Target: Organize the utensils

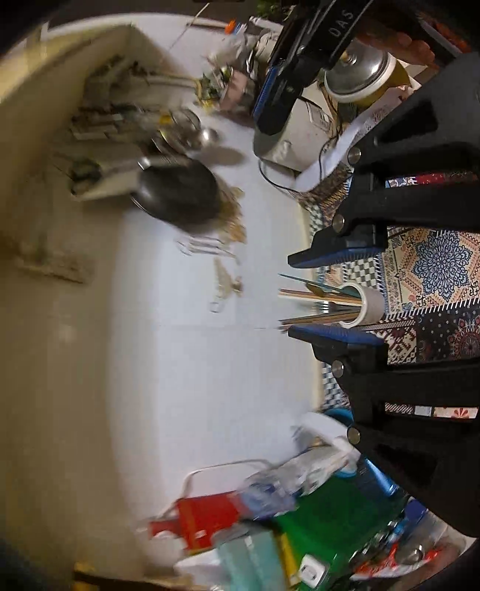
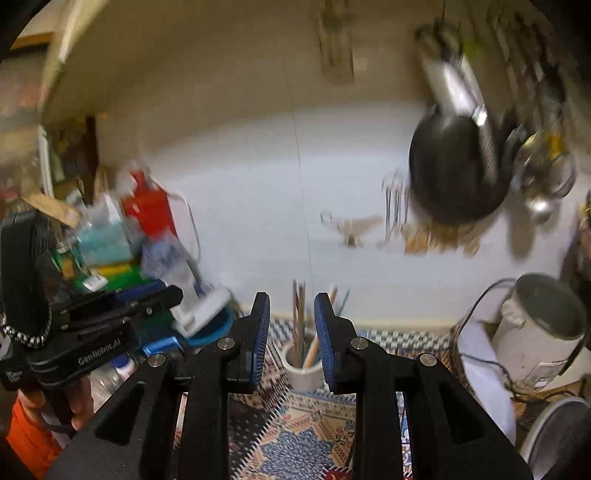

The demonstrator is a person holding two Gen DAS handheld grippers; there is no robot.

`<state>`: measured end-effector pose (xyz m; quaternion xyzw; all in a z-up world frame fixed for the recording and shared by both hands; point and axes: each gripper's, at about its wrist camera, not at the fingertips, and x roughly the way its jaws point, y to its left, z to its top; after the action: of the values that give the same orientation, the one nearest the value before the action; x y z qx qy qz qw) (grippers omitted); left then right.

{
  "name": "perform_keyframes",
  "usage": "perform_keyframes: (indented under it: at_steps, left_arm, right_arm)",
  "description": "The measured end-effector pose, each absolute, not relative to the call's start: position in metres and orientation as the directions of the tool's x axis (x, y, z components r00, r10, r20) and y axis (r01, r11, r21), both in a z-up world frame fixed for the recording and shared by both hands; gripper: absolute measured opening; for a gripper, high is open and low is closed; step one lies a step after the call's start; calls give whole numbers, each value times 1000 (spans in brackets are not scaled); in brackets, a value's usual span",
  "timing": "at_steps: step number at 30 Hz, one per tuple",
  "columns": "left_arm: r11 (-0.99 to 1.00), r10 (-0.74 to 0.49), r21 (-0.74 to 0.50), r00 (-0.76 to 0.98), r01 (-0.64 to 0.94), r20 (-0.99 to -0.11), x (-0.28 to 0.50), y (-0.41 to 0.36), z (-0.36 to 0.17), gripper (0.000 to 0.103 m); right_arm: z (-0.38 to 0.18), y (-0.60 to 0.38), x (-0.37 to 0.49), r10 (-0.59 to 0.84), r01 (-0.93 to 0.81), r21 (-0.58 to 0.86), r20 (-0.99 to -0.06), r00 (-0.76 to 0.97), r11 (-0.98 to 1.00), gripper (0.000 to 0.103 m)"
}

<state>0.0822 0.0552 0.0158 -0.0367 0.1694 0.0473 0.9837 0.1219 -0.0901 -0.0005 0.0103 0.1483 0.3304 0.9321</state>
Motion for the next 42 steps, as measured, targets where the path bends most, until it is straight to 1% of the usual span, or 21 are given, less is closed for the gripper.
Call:
perform_keyframes:
  at_steps: [1, 2, 3, 4, 6, 8, 9, 11, 12, 14, 15, 16, 17, 19, 25, 42]
  left_arm:
    - [993, 85, -46, 944, -105, -318, 72, 51, 19, 33]
    - [994, 89, -35, 953, -104, -290, 57, 45, 23, 37]
    - [994, 94, -30, 958, -106, -271, 47, 42, 25, 44]
    - [994, 99, -27, 961, -110, -258, 40, 40, 26, 48]
    - [993, 109, -21, 966, -118, -234, 22, 35, 28, 65]
    - [992, 119, -17, 969, -126, -217, 10, 33, 29, 74]
    - [991, 127, -11, 970, -133, -208, 4, 31, 29, 80]
    - [990, 140, -3, 972, -143, -189, -7, 30, 29, 89]
    - [990, 142, -2, 973, -145, -181, -11, 30, 30, 91]
    - [989, 143, -4, 974, -146, -175, -20, 30, 31, 95]
    - [989, 142, -6, 974, -146, -174, -22, 30, 31, 98]
    - [989, 145, -8, 975, -148, -171, -24, 29, 31, 98]
    - [989, 147, -8, 975, -150, -165, -27, 29, 31, 98]
    - [989, 148, -7, 975, -151, -163, -30, 29, 31, 98]
    - [988, 146, -18, 975, -151, -164, -33, 30, 30, 100]
    - [988, 144, -31, 970, -153, -195, -25, 33, 21, 101]
  right_arm:
    - [2, -94, 110, 618, -611, 113, -244, 747, 783, 23]
    - [5, -96, 98, 616, -609, 108, -223, 755, 786, 23]
    - [7, -96, 91, 615, -608, 102, -209, 760, 787, 24]
    - [9, -98, 81, 613, -607, 96, -193, 766, 789, 27]
    - [10, -101, 67, 607, -602, 85, -171, 776, 794, 36]
    - [10, -105, 53, 592, -589, 74, -148, 792, 805, 53]
    - [10, -107, 48, 586, -582, 70, -141, 798, 810, 56]
    - [10, -109, 41, 577, -574, 67, -134, 806, 816, 71]
    - [9, -110, 38, 575, -571, 70, -131, 807, 818, 75]
    - [9, -116, 33, 570, -565, 76, -123, 812, 821, 90]
    - [9, -118, 31, 564, -559, 77, -118, 817, 825, 93]
    - [8, -119, 30, 555, -549, 76, -114, 824, 832, 99]
    - [7, -121, 27, 544, -539, 75, -109, 832, 839, 103]
    - [7, -121, 27, 526, -521, 71, -112, 843, 850, 103]
    - [2, -119, 26, 533, -528, 76, -149, 833, 846, 103]
    - [-2, -115, 23, 534, -532, 59, -177, 827, 844, 103]
